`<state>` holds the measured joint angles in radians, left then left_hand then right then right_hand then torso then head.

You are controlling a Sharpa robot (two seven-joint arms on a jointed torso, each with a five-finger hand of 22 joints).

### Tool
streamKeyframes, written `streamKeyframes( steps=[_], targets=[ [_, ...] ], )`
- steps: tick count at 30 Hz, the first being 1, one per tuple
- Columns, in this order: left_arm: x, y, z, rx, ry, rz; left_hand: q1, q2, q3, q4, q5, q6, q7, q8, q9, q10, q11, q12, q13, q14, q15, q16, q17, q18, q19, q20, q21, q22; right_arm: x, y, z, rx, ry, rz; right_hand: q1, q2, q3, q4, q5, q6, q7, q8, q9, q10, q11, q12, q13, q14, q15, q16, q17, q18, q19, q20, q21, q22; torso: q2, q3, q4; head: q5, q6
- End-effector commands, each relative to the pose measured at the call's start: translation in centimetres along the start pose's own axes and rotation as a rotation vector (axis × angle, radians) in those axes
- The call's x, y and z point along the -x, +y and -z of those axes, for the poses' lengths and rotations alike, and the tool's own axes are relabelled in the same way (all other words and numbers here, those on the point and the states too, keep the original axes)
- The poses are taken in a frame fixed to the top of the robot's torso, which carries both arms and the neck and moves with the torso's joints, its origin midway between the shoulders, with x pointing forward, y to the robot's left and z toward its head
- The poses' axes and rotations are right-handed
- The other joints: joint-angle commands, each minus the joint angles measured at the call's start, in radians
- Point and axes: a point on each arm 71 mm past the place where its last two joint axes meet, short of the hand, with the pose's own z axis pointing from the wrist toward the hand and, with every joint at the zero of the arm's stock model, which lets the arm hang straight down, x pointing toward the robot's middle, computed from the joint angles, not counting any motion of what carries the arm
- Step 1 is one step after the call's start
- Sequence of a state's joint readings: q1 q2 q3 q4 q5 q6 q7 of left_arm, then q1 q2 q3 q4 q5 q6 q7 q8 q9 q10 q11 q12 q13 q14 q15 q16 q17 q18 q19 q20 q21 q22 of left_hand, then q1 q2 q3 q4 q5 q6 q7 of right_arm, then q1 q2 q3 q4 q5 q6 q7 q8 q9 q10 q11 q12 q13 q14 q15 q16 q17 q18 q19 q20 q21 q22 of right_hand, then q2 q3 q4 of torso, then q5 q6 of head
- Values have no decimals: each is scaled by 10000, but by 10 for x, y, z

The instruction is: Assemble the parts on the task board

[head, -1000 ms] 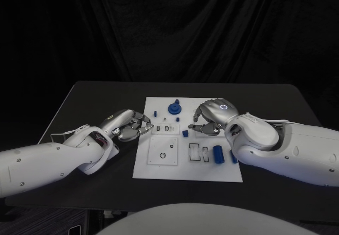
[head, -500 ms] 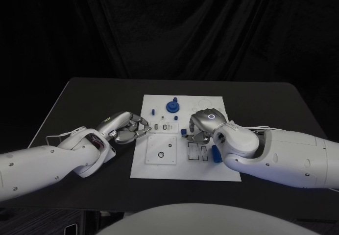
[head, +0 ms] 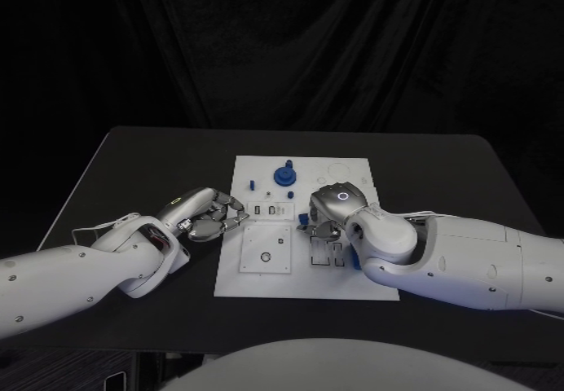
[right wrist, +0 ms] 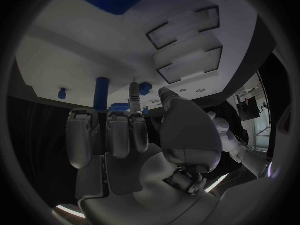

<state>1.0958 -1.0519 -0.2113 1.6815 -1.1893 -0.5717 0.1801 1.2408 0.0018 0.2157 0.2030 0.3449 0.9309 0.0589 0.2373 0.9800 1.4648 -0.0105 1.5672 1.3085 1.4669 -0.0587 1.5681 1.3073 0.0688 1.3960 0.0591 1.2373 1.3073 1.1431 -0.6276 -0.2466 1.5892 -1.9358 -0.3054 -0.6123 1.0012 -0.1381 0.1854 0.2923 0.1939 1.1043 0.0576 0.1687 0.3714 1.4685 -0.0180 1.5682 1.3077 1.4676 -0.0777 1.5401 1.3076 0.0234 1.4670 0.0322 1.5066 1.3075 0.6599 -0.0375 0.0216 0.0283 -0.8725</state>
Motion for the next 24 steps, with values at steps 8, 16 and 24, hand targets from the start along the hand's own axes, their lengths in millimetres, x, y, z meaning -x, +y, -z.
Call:
streamKeyframes(
  steps=[8,16,24],
  targets=[
    [-2,-2,-4,-58,205,85,79,22,-24,64,59,80,22,66,-17,1060,36,36,2623,1039,42,27,2635,38,30,-8,38,1685,-2,1,-4,-398,78,321,166,257,368,-22,1288,-180,-24,-58,194,1023,-33,26,2631,952,-62,-70,2215,-52,771,-70,-67,2395,-15,1,-12,-11,-2],
    [-4,-1,-6,6,300,86,79,29,-28,81,71,98,18,67,-29,1060,33,36,2623,1039,40,27,2635,41,22,-9,24,1680,-1,3,-8,-404,40,331,286,262,436,-32,1515,-228,-10,-90,242,1023,-22,26,2631,945,-53,-92,2184,-45,758,-61,-87,2386,-6,-8,-1,-3,-2],
    [-7,-1,-9,14,407,97,75,38,-31,100,82,111,17,67,-39,1060,31,36,2623,1039,38,27,2635,45,12,-10,9,1675,-2,5,-10,-344,-33,282,716,254,614,-114,1838,-265,4,-119,342,1017,-10,21,2621,934,-42,-128,2132,-32,732,-47,-128,2369,6,-23,14,-22,-2]
  ],
)
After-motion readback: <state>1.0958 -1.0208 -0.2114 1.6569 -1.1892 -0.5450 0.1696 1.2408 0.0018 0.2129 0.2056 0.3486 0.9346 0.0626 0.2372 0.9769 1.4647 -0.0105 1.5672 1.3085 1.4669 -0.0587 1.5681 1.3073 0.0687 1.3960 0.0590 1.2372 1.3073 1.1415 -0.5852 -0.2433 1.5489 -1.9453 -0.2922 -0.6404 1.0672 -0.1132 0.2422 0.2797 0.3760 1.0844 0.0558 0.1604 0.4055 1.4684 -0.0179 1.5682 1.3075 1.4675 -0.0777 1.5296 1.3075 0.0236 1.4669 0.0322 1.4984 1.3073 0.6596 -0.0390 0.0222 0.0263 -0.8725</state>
